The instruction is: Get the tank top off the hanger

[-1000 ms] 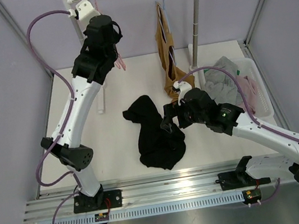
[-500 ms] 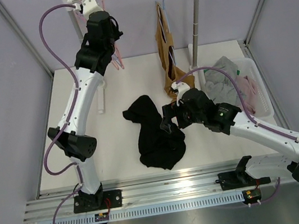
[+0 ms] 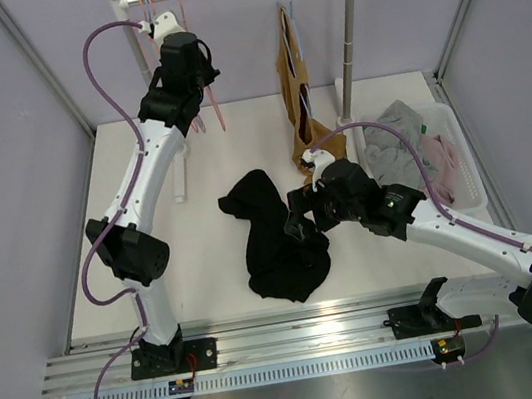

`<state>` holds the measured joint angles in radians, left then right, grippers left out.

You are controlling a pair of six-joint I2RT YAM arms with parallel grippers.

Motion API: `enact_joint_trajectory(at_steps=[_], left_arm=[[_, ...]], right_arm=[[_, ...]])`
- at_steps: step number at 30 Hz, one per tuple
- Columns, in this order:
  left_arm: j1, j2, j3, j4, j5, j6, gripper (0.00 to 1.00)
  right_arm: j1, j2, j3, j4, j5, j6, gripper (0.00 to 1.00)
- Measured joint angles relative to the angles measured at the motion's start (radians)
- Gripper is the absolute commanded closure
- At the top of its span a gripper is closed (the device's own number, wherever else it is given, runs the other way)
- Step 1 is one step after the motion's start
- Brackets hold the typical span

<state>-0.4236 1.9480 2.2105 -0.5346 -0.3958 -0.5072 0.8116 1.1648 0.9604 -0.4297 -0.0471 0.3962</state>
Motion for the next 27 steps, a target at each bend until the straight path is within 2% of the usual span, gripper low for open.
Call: enact_joint_trajectory(at_steps=[5, 6, 8, 9, 12, 17, 18, 19, 27], left_arm=[[0.0, -0.012, -0.031, 0.029, 0.011, -0.001, 1.0], [0.0, -0.018, -0.039, 0.034, 0.011, -0.001, 0.86], [0.0, -0.033, -0.053, 0.034, 0.012, 0.002, 0.75], [0.0, -0.043, -0.063, 0.03, 0.013, 0.003, 0.65], [0.0, -0.078, -0.104, 0.026, 0.025, 0.004, 0.5], [0.0, -0.178, -0.186, 0.013, 0.076, 0.006, 0.34], [-0.001, -0.204, -0.202, 0.011, 0.089, 0.003, 0.13], [-0.001, -0.236, -0.22, 0.012, 0.105, 0.011, 0.01], [-0.025, -0.618, -0.468, 0.058, 0.207, 0.017, 0.01]], right_arm=[[0.0, 0.0, -0.002, 0.01, 0.0, -0.002, 0.0], [0.0, 0.0, -0.004, 0.014, -0.001, -0.003, 0.01], [0.0, 0.0, -0.006, 0.018, -0.005, -0.006, 0.01], [0.0, 0.0, -0.006, 0.021, -0.008, -0.009, 0.01], [0.0, 0.01, -0.006, 0.032, -0.018, -0.023, 0.0], [0.0, 0.112, -0.003, 0.061, -0.02, -0.06, 0.01], [0.0, 0.148, -0.001, 0.064, -0.016, -0.067, 0.01], [0.0, 0.179, 0.003, 0.067, -0.011, -0.072, 0.01], [0.027, 0.464, 0.076, 0.116, 0.097, -0.102, 0.01]])
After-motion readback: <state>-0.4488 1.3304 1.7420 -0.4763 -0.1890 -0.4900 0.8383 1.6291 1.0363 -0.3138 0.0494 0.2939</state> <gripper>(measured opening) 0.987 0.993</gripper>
